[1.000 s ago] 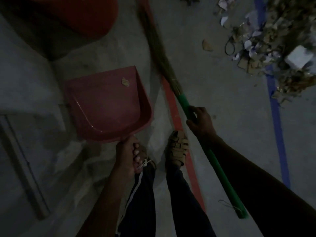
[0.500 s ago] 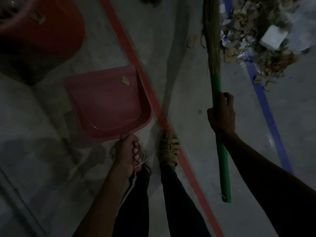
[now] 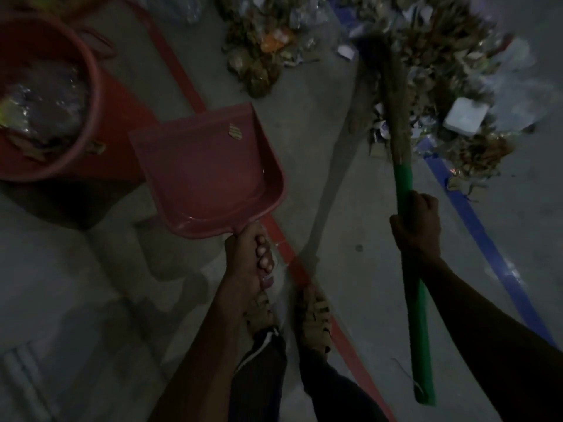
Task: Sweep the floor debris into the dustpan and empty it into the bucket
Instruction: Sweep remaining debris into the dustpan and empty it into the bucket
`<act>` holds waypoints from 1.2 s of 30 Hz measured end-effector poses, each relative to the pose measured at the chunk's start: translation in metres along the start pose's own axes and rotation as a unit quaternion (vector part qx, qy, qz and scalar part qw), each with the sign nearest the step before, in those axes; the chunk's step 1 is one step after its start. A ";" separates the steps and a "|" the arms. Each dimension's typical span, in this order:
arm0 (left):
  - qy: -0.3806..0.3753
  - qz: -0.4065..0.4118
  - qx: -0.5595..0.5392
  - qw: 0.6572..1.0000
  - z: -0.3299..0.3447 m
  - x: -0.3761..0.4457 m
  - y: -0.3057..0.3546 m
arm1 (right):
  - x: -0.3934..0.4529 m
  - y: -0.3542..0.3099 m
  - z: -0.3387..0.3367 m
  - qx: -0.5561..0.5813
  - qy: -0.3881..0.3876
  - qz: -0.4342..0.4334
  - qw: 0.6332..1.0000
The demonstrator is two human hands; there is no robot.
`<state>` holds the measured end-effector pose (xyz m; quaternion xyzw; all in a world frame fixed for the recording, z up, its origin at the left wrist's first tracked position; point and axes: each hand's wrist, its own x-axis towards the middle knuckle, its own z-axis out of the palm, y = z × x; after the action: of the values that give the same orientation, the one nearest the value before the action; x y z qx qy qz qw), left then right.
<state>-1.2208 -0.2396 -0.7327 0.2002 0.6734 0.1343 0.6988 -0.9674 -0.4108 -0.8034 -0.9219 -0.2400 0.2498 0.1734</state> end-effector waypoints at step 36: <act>-0.008 0.013 -0.035 0.999 -0.003 0.224 0.388 | 0.335 -0.443 0.135 0.289 -0.206 0.148 0.923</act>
<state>-1.1790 0.2061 -0.7533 0.1861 0.6597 0.1652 0.7091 -0.9437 0.1590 -0.8458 -0.7850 -0.0488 0.5156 0.3398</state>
